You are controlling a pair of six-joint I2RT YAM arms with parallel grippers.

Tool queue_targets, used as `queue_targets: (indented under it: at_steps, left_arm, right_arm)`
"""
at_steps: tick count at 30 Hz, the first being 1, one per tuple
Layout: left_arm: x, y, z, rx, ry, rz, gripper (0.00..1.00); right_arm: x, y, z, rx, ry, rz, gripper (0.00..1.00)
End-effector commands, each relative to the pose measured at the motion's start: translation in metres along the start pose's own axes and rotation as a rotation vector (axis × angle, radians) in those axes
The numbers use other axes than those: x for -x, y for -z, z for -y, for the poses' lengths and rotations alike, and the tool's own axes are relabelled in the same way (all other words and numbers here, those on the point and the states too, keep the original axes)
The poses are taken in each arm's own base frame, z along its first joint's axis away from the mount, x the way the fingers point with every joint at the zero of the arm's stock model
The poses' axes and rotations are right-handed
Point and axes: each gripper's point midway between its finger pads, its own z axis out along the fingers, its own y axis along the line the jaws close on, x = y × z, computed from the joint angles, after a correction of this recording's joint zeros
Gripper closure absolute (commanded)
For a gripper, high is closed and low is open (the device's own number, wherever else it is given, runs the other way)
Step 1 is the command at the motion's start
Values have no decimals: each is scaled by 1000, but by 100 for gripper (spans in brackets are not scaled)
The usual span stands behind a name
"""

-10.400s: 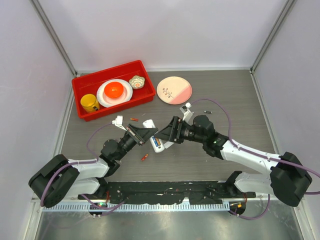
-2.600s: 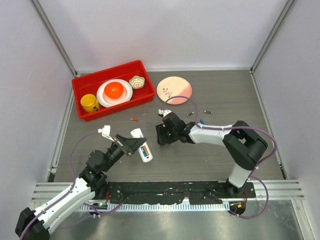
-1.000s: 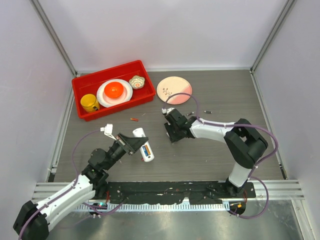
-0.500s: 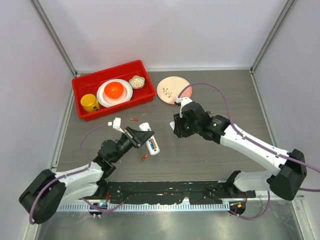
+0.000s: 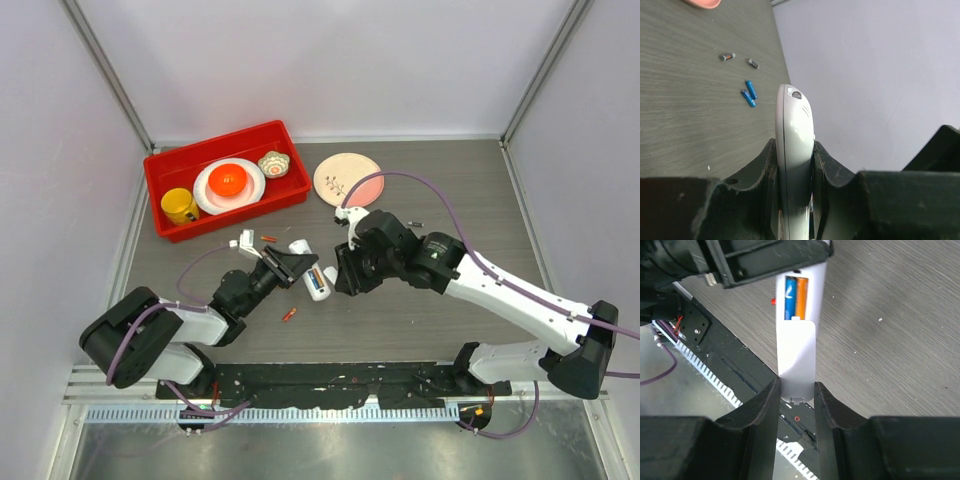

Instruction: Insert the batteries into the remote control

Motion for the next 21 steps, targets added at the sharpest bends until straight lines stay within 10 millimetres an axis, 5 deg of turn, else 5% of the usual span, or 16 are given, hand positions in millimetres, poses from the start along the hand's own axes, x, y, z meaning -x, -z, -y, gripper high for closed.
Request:
queue_targets:
  at_steps: [1, 8, 21]
  left_arm:
    - [22, -1, 69, -265, 24, 96, 100]
    - [20, 2, 70, -269, 25, 89, 100]
    - [15, 7, 68, -274, 22, 72, 100]
  right_arm:
    - [9, -5, -19, 39, 5, -3, 79]
    - [0, -25, -25, 25, 38, -78, 78]
    - [17, -36, -25, -12, 48, -55, 80]
